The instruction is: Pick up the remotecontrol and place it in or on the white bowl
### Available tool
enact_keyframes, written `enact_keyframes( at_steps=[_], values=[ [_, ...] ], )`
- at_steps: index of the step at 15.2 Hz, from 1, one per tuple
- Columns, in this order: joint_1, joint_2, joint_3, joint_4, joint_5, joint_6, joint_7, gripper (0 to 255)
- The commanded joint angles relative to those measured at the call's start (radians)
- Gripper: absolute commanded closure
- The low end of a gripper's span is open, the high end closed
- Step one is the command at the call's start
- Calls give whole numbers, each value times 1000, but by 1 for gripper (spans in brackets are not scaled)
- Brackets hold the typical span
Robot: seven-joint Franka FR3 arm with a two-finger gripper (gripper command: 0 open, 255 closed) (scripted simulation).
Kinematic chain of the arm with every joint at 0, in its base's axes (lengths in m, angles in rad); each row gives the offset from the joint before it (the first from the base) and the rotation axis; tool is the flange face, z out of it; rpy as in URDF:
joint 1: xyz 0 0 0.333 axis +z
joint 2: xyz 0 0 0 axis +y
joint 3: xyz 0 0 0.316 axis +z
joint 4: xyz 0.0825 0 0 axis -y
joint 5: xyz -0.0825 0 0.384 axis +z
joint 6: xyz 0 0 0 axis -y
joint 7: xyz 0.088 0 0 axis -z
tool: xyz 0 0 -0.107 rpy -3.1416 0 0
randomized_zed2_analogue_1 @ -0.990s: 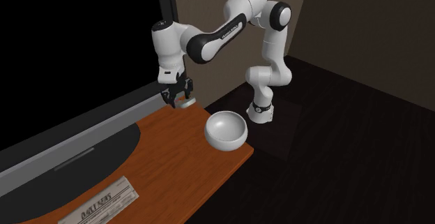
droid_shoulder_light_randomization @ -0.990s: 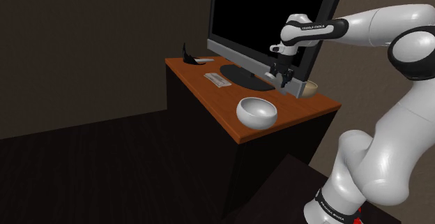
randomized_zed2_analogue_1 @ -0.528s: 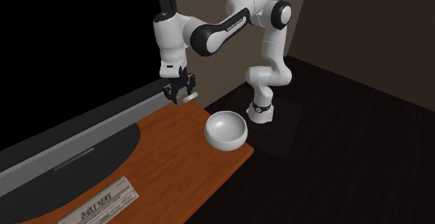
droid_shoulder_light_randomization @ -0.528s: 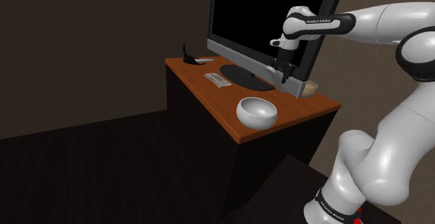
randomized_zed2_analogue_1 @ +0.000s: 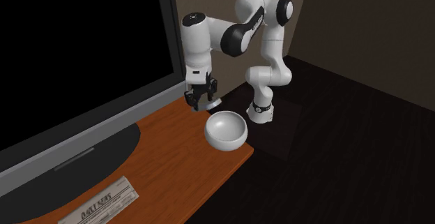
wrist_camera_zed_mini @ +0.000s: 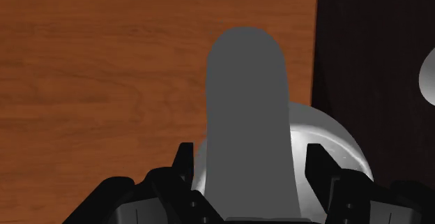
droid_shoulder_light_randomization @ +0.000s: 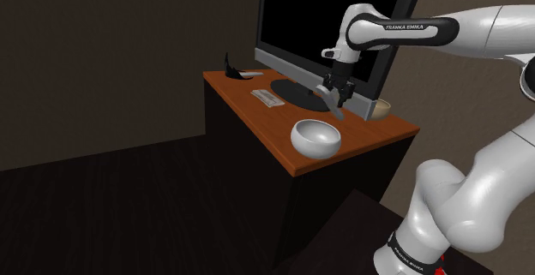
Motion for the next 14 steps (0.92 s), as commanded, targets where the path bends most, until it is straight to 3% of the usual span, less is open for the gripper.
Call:
enact_keyframes(
  at_steps=[1, 7, 14],
  values=[
    [3, -36, 49, -40, -4, 0, 60, 255],
    [37, -87, 178, -107, 25, -5, 220, 255],
    [31, -86, 162, -199, 14, 89, 223, 255]
  ],
)
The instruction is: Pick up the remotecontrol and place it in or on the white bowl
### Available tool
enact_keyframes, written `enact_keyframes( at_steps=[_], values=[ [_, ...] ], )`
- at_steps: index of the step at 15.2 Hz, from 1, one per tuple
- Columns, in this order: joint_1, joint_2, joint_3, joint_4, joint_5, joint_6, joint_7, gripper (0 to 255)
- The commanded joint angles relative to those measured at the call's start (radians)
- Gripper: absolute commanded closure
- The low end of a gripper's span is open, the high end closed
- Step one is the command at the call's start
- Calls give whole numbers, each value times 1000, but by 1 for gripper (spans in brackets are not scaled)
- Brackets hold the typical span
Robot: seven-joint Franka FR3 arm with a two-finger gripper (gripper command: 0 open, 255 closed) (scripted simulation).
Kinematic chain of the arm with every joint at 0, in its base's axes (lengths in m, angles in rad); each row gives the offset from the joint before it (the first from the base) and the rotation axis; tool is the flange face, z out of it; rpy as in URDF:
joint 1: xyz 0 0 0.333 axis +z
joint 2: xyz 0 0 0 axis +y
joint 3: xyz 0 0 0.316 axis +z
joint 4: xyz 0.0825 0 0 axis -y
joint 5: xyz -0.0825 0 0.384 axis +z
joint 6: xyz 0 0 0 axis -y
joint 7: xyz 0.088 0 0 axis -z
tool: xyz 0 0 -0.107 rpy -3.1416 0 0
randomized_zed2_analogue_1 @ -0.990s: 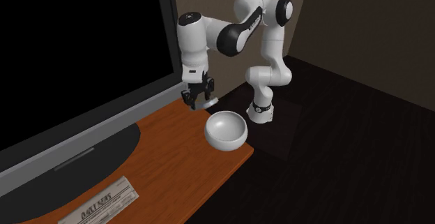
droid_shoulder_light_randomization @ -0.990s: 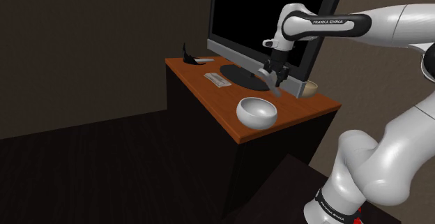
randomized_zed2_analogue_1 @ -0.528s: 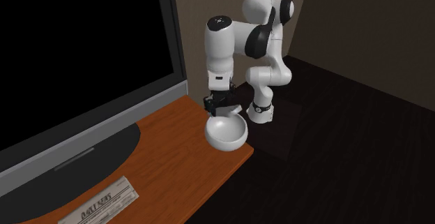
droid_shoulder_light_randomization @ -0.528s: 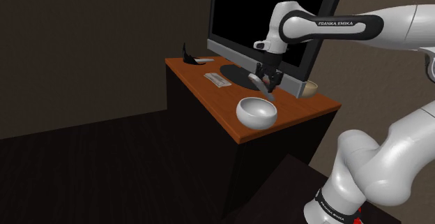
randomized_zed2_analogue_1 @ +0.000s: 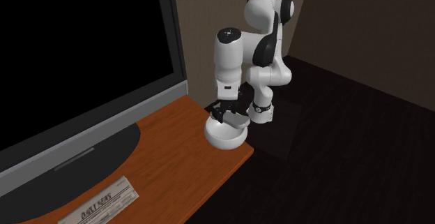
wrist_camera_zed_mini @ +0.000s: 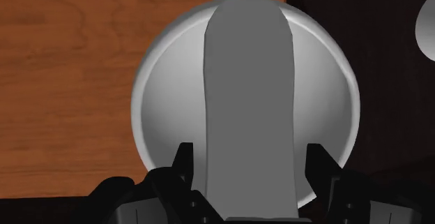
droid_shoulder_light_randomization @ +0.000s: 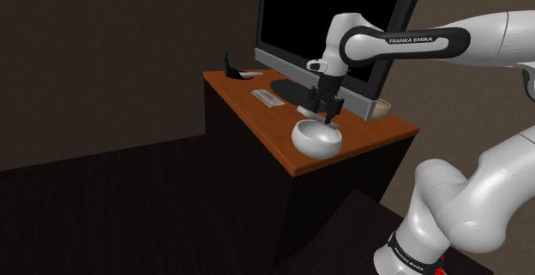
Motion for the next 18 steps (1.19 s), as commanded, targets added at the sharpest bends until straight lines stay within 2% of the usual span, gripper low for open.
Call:
enact_keyframes(
  at_steps=[1, 7, 15, 16, 18],
  values=[
    [-1, 4, -6, -25, -2, 28, 0, 255],
    [-4, 17, -24, -99, -10, 115, -1, 255],
    [-5, 17, -22, -99, -9, 115, -1, 255],
    [-5, 17, -23, -98, -9, 115, -1, 0],
    [-5, 17, -22, -98, -9, 115, 0, 0]
  ],
)
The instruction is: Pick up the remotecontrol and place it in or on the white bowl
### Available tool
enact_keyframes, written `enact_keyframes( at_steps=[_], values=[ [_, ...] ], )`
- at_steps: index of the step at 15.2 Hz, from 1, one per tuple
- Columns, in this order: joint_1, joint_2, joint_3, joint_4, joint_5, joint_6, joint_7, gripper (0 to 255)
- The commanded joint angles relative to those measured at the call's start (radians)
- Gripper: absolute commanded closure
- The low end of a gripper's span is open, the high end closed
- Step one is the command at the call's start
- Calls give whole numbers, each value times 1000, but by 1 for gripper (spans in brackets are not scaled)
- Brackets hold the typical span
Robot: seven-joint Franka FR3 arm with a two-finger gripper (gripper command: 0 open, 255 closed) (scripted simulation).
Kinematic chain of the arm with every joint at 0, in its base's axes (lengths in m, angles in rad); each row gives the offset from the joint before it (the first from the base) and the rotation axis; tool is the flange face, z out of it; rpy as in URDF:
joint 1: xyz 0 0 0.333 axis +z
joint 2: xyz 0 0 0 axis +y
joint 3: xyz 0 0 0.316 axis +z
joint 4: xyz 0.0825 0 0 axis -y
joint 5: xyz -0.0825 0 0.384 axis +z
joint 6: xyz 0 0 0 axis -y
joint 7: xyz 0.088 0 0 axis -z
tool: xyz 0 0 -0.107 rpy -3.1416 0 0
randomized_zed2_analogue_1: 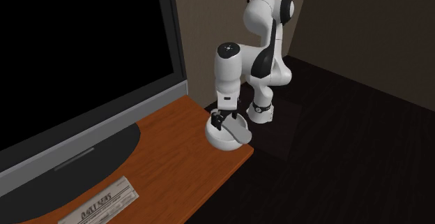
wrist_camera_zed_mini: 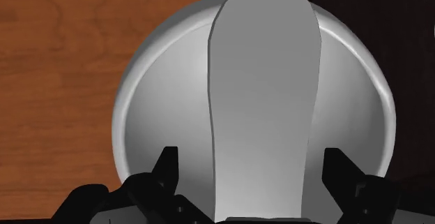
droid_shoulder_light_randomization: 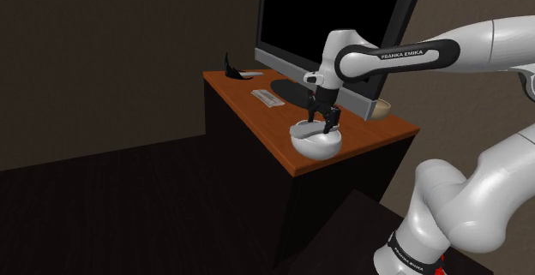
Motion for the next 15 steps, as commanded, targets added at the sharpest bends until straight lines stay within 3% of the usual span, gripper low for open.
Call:
enact_keyframes(
  at_steps=[1, 3, 7, 15],
  values=[
    [0, 1, 0, 0, 0, 0, 0, 0],
    [-1, 0, -1, -1, -1, 0, -1, 0],
    [5, -12, 23, 115, 12, -128, -3, 0],
    [5, -12, 23, 115, 12, -128, -3, 0]
  ],
)
